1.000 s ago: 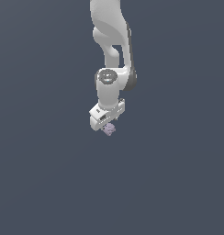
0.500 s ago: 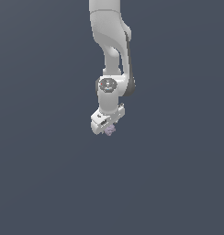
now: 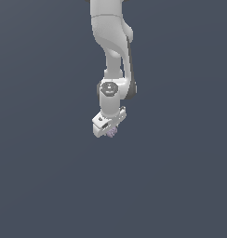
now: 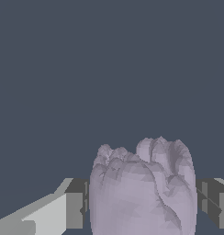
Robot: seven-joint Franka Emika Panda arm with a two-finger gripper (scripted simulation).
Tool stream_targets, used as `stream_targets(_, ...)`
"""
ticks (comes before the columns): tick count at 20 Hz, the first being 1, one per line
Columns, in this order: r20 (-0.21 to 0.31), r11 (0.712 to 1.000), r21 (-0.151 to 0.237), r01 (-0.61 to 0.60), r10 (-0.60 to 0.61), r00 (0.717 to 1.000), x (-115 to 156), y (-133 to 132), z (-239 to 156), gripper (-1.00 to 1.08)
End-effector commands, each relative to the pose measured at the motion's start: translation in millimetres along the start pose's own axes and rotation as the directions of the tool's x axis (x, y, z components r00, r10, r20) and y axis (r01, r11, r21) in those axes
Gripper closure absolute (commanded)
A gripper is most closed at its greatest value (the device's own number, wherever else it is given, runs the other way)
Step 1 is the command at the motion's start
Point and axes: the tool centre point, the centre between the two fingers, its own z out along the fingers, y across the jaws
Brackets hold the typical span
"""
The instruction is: Pick up the object and move it to a goal position.
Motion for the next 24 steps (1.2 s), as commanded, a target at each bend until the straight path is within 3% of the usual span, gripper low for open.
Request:
stream_targets(1, 0.001, 1.000, 0.001, 0.000, 0.000, 1.000, 0, 0, 1, 1.08)
stream_targets(13, 0.000, 1.000, 0.000, 0.000, 0.000, 1.000, 9, -2, -12, 1.08)
stream_targets(24, 0.000, 1.000, 0.001, 0.000, 0.000, 1.000, 61, -15, -77, 1.08)
